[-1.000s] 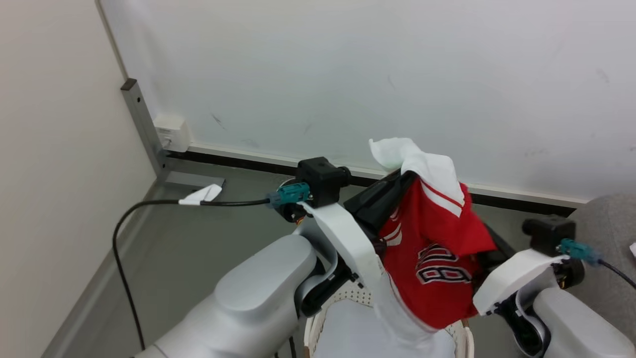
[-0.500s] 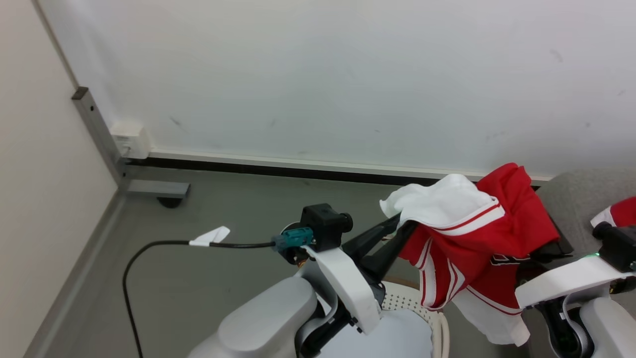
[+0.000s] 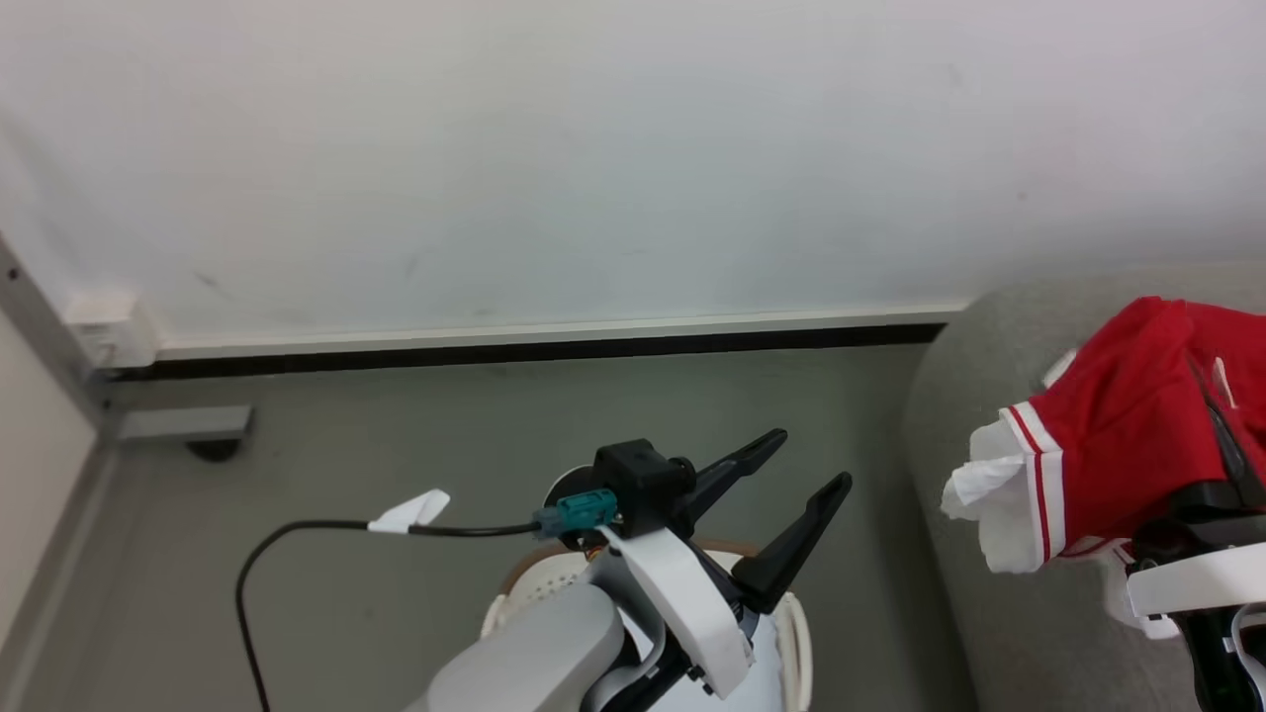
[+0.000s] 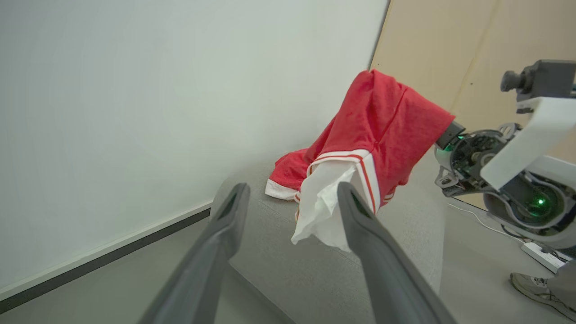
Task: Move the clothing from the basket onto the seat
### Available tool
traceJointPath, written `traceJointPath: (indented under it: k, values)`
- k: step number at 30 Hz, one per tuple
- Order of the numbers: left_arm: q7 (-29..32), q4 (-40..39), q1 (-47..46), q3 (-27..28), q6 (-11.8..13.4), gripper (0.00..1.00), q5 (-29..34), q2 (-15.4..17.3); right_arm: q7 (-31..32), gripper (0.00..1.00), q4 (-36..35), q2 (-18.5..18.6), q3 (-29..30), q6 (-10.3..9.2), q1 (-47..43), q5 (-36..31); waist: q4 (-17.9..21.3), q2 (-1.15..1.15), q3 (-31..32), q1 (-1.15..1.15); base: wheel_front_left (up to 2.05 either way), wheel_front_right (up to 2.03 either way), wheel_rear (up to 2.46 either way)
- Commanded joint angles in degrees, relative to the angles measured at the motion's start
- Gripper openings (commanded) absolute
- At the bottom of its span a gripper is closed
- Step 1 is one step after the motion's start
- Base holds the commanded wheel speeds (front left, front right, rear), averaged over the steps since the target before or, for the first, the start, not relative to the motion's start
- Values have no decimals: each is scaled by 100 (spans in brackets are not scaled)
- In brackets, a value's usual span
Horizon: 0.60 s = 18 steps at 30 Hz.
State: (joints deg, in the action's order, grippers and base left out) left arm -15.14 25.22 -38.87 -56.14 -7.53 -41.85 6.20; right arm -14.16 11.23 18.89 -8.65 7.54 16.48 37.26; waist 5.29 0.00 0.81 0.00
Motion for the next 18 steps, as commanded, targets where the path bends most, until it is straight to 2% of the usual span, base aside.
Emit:
traceJointPath:
  k: [1,9,18]
  values:
    - [1,-20,68,11,9,100,109,32,0,0,-47,11,31,-11,-96,-57,235,0,-43,0,0,0,0]
    - [1,-340,235,302,9,100,639,72,314,0,-779,-102,385,-11,-579,-350,1057,0,-208,0,0,0,0]
    - [0,-352,354,267,9,100,921,102,497,0,-1303,-394,632,-11,-1030,-538,1655,0,-317,0,0,0,0]
